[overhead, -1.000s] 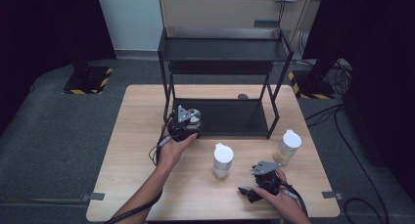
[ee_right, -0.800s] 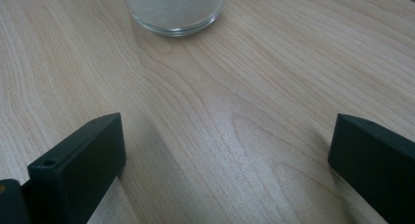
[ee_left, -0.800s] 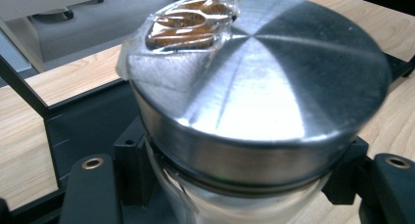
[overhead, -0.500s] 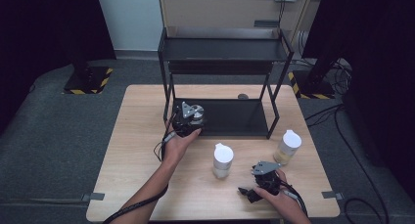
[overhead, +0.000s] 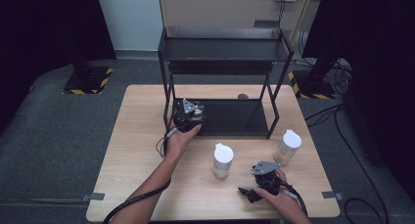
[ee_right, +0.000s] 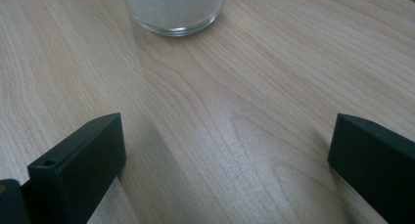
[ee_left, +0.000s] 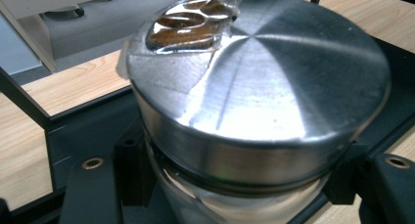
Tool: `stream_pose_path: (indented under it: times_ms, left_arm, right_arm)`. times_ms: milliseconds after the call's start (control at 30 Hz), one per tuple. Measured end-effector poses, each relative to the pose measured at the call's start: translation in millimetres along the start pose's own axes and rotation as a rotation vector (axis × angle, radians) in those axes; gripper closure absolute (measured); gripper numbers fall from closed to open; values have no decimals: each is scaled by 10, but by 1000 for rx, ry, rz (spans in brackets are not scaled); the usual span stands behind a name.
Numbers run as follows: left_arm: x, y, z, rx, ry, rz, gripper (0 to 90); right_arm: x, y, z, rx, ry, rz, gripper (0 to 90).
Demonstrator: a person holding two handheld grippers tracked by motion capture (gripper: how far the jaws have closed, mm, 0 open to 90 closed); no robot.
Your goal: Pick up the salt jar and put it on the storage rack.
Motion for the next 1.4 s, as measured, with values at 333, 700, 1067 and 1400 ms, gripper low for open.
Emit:
stream_pose_path:
  times_ms: [333, 700, 1067, 1400]
  left_arm:
    - [7, -54, 111, 16, 0, -10, 299]
    - [65, -132, 201, 26, 15, -32, 299]
    - [78, -150, 224, 18, 5, -63, 298]
    - [79, -160, 224, 14, 5, -60, 297]
  right_arm:
    - [1, 0, 0, 0, 0, 0, 11]
    - [1, -1, -1, 0, 0, 0, 11]
    - [1, 0, -1, 0, 0, 0, 11]
    - [1, -1, 0, 0, 0, 0, 11]
Point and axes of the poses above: each handheld gripper's, and its own axes: z roughly forward along the jaws, y roughly out of its top, x roughly to its left, the point moved 3 cm from there along z, roughly forward along the jaws, and after that the axes turned 2 degrees about z, right-handed, at the moved point
